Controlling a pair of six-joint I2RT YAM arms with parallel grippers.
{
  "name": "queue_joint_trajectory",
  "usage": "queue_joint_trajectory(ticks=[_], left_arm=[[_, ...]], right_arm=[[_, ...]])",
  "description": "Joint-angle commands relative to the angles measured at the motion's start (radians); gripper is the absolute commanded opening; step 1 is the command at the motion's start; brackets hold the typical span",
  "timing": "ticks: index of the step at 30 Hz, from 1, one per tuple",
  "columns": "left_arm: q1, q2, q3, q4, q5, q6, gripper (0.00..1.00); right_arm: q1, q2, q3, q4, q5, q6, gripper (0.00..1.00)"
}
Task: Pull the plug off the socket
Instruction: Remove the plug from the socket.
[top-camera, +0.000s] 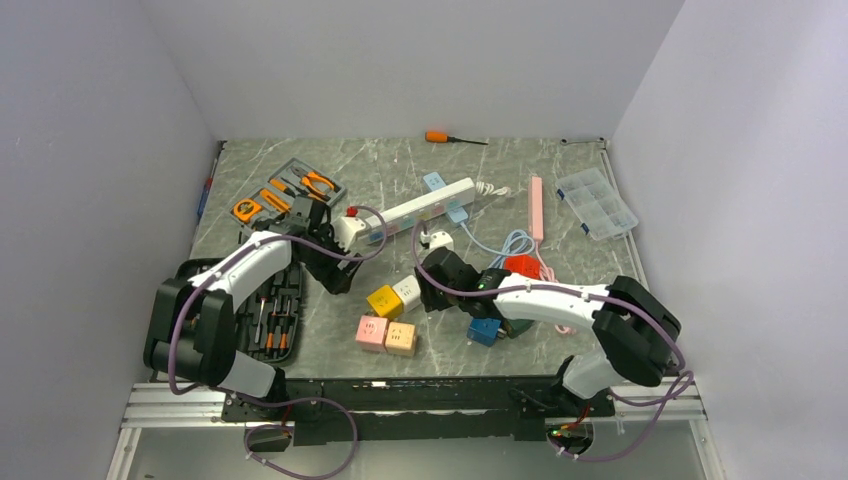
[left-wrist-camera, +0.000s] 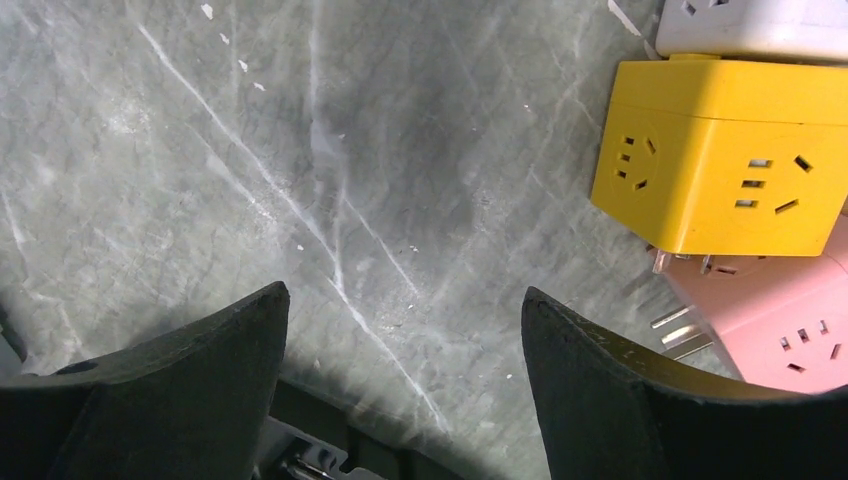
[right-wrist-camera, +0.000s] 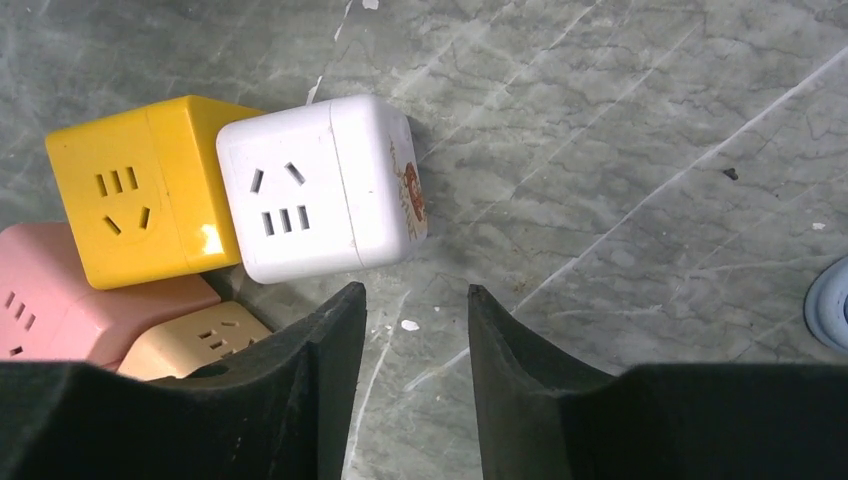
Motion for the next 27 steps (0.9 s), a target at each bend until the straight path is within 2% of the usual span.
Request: queue_joint_trajectory(ticks=[1,7,15,20,27], left_arm=[[-0.023,-0.009,-0.013,0.043,0.028,0.011,0.87],[-0.093,0.005,-0.05,0.119,0.017,0.005,0.87],[-0.124,-0.002,-0.05,0.13,0.046,-0.008,0.87],[-0.136,-0.013,-0.038,0.119,0.144,-0.051,0.87],[-0.159,-0.073,-0.051,0.098,0.334,-0.036,0.91]], right_arm=[[0.001,0.045,0.048,0.009,0.016,0.005,0.41],[-0.006,0.194,0.151,0.019,0.004,-0.034,0.3],[-0.082,0.314,0.335,0.026,-0.046,-0.091,0.3],[-0.117,0.315,0.342,0.07,-0.132,-0.083,0.43],[-0.157,0.221,0.211,0.144,-0.211,-0.044,0.66]])
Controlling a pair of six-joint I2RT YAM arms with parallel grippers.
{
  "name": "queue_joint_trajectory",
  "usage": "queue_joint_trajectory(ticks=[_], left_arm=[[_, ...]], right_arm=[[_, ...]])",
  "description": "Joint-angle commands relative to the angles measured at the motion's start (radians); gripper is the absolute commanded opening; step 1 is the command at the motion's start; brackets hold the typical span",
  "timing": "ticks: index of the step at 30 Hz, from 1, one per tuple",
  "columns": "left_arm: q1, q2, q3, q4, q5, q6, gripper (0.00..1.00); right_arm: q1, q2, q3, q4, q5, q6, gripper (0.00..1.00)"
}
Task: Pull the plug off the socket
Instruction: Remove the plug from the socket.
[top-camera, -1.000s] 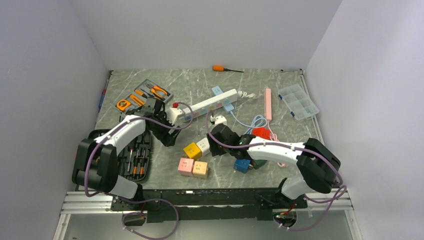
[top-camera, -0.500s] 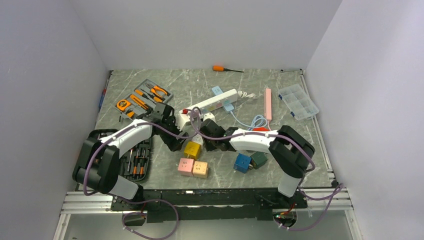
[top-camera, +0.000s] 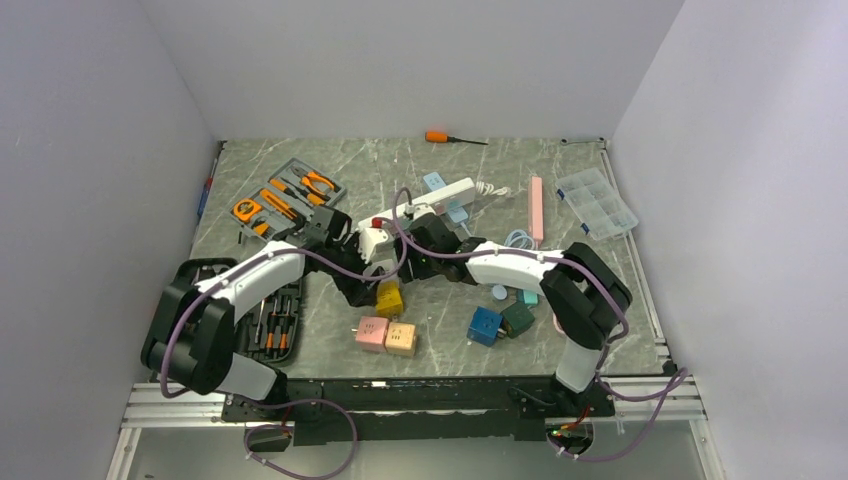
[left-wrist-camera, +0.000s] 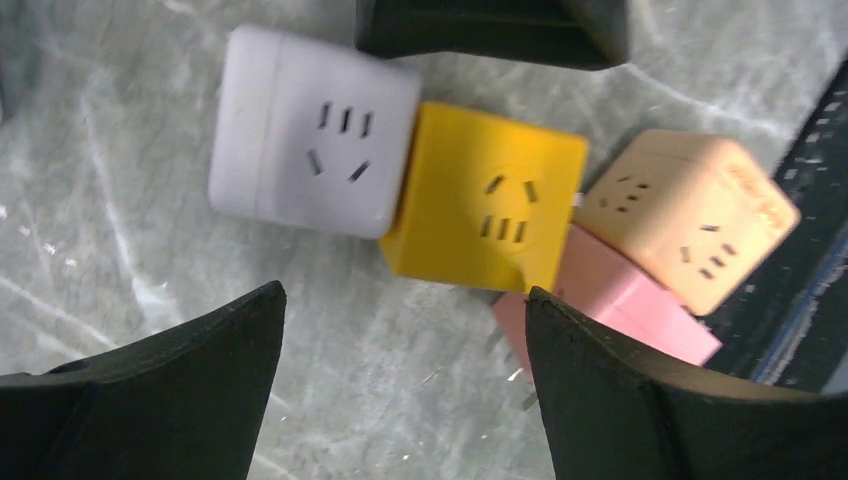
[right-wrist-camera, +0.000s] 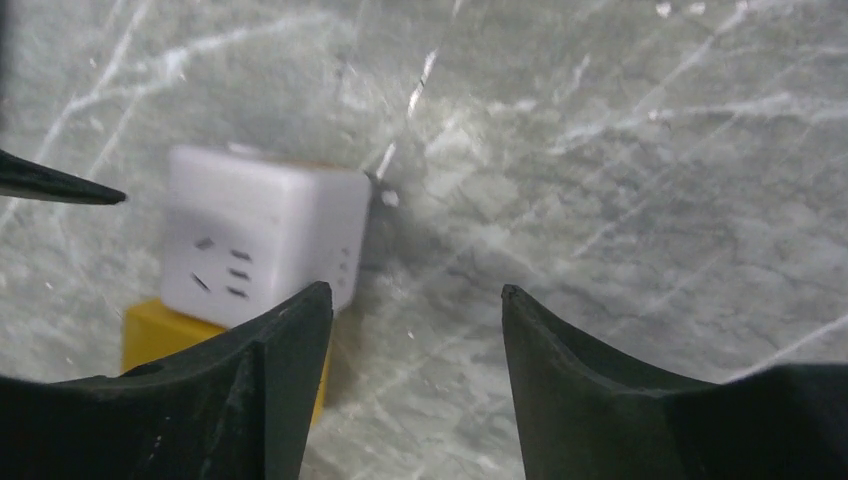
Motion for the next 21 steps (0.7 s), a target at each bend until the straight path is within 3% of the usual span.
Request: queue_joint_trajectory(ticks=[1,6,13,21], left_arm=[[-0.01,-0.065,0.006,-0.007,0.167,0.003,0.9],[0.09,-0.097,0.107,-0.105,0.19,0.023,0.91],[0.382,-0.155,0.345,-0.331,0.267,0.114,0.99],[0.506,-0.231,0.341,-0.328,0.247,0.123,0.99]], right_arm=[[-0.026,-0.11,-0.093,0.078,-0.075,0.031,0.71],[-0.022,-0.234,-0.207,0.112,-0.062,0.047,0.89],[0.07,-0.245,-0.158,0.11,-0.033,0.005,0.96],[0.182,-0.138,-0.068,0.077,0.048,-0.025,1.0]])
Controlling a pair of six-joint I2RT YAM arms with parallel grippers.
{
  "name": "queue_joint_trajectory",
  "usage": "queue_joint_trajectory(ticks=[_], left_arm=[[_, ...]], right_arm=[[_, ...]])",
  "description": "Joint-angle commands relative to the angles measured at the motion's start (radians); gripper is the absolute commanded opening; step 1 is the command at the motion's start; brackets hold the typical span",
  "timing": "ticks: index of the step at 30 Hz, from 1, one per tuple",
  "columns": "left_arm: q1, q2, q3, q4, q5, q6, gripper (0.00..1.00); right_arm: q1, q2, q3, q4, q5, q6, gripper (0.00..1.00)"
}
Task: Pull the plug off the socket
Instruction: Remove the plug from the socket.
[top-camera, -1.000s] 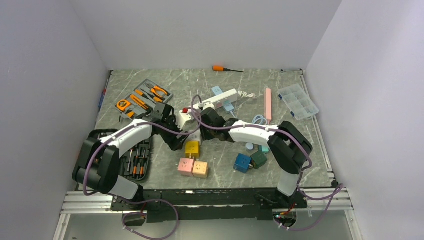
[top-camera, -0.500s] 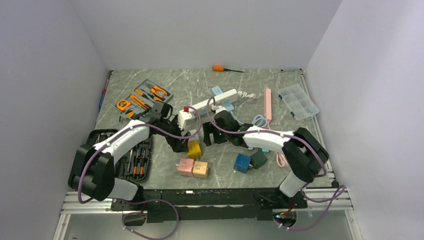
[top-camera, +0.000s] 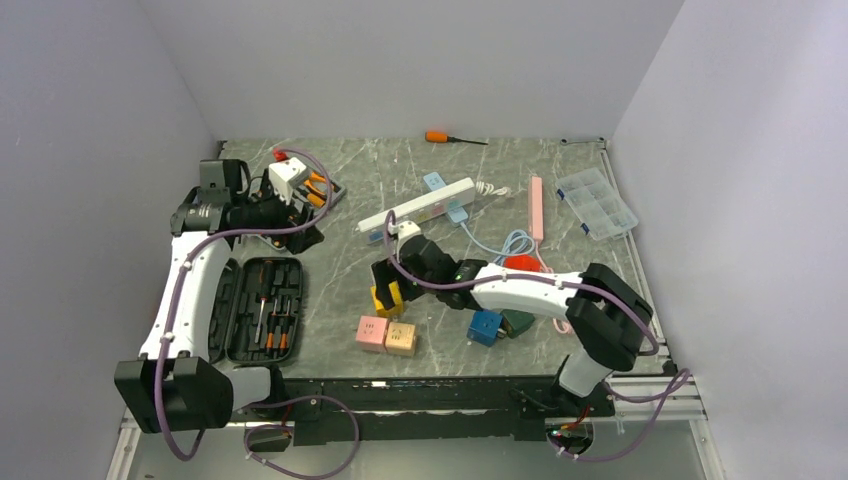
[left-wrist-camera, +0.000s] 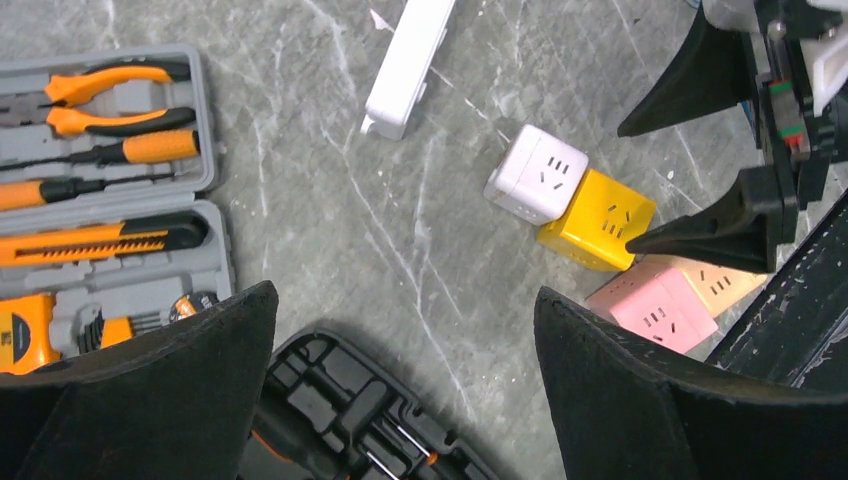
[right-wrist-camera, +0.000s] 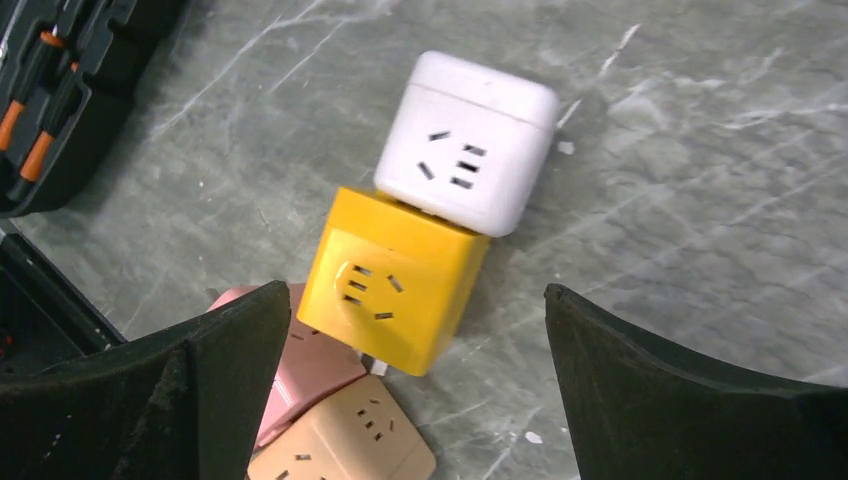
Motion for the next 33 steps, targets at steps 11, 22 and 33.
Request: queue_joint_trajectory(ticks=[11,22,33], left_arm=[[0.092,-0.043,-0.02,-0.01,0.025,0.017,0.99],[0.1,-0.053,-0.026,0.015,0.002,0.006,0.99],[0.102,-0.046,-0.032,0.02,-0.002,0.014,0.99]], right_arm=[[0.091,0.219,0.197,-0.114,0.19,-0.05,1.0],[0.115,0.306,0.228,-0.161,0.357,-0.09,0.94],[0.105,0.184,0.108,-0.072,0.367,-0.177,0.32]])
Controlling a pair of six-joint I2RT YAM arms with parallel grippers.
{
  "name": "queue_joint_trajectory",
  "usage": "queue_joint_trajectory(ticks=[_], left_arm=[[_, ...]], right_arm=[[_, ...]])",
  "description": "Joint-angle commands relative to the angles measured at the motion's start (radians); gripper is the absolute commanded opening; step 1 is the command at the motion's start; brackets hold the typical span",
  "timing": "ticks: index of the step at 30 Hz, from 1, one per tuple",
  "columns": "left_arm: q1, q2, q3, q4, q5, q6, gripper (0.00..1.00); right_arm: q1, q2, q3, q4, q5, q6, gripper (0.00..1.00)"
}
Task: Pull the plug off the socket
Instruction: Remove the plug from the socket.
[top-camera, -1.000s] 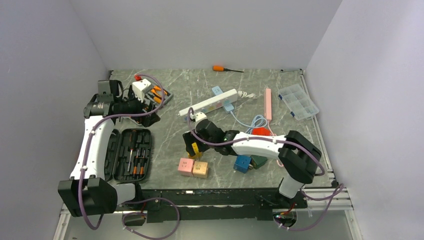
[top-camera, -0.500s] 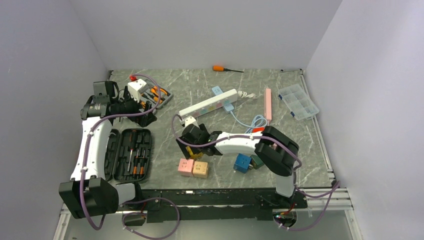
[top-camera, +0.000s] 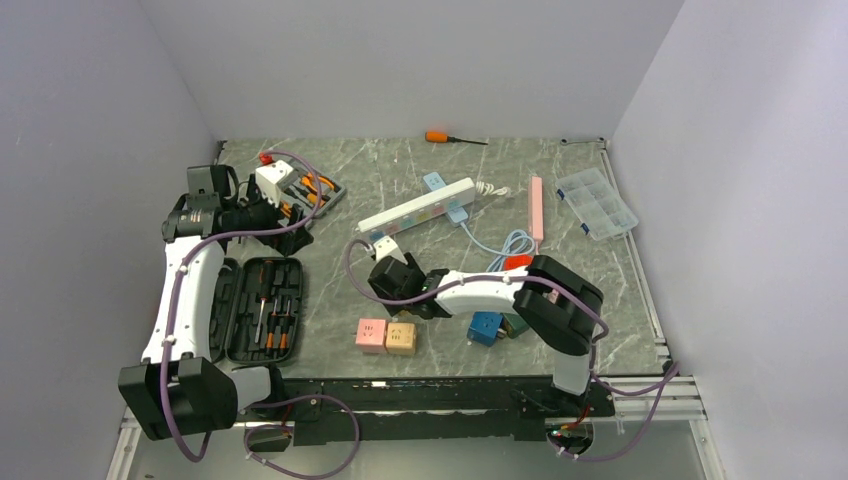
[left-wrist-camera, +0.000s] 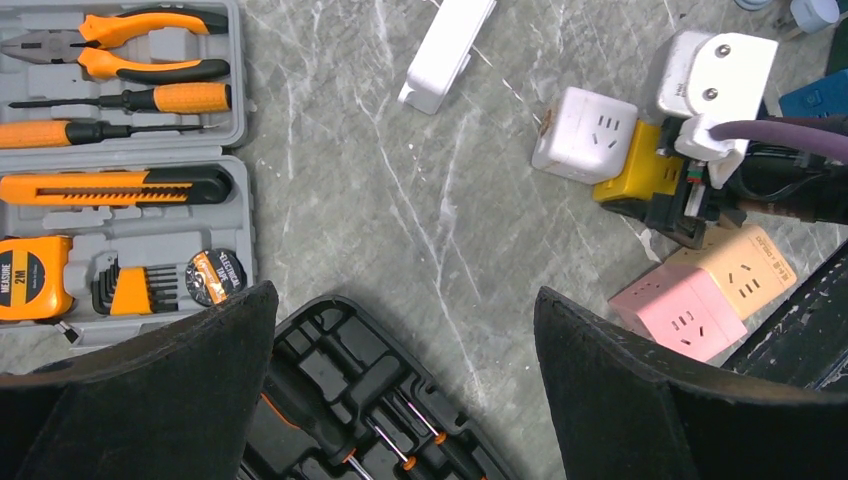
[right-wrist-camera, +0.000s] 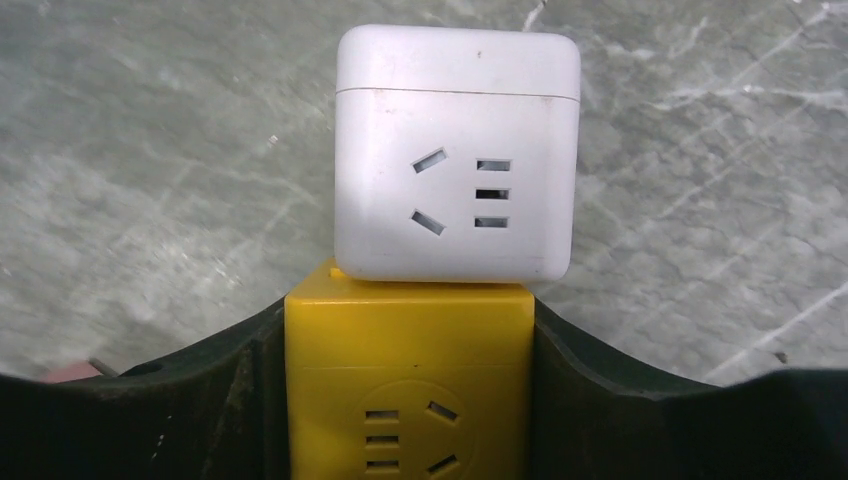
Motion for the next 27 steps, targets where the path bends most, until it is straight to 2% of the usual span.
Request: queue_joint_trajectory(ticks=[1,7,12,20,21,27], left_arm=[[0.006,-0.013,0.01,0.023,0.009,0.013,0.99],[0.006,-0.008,0.012,0.005,0.058,0.045,0.99],[0.0,-0.085,-0.032,0.023,0.124,0.2,0.99],[-0.034,-0.216,-0.008,-0.168,0.153,0.773,0.99],[-0.049,-0.233,-0.023,-0.156,0.152,0.841,0.99],[-0.244,-0.338,-0.18,0.138,0.022,0.868,0.99]], right_arm=[[-0.015,-0.099,-0.039,0.022,0.028,-0.065,0.26],[-0.065,-0.205,-0.044,-0.005,-0.107,-0.121,0.0],[-0.143,-0.309,0.01,-0.076,-0.336,-0.158,0.0],[-0.201,-0.359,0.133,-0.195,-0.643,-0.21,0.0],[-0.201,-0.343,0.155,-0.214,-0.666,-0.217,0.0],[-0.2,-0.295,0.302,-0.345,-0.816,-0.264,0.0]])
